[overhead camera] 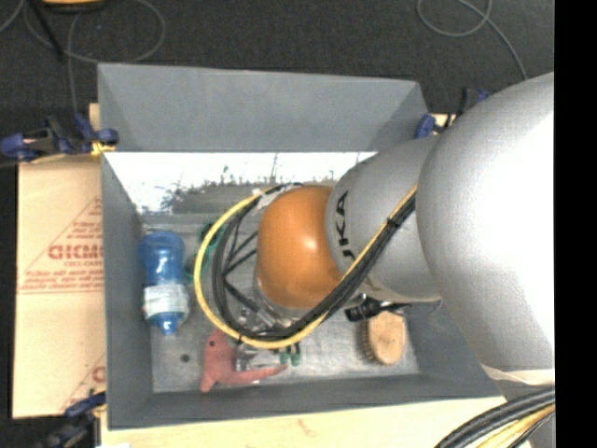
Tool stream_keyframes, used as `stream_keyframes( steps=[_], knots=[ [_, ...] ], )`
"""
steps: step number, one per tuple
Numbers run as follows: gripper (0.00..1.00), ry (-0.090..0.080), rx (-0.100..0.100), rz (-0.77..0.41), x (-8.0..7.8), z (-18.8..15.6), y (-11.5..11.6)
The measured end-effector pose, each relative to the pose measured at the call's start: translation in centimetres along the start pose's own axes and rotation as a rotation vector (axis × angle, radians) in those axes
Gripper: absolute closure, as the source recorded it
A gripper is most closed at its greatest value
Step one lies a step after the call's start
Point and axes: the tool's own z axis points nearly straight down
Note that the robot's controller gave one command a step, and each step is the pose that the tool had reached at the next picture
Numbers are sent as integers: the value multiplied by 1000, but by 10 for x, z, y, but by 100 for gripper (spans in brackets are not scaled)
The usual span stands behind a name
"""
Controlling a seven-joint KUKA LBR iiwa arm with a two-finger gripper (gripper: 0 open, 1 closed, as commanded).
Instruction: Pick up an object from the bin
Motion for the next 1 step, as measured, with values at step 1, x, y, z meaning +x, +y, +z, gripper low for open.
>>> stream_keyframes(
  steps=[1],
  knots=[
    [100, -8, -3, -163, 1, -170, -14]
  ],
)
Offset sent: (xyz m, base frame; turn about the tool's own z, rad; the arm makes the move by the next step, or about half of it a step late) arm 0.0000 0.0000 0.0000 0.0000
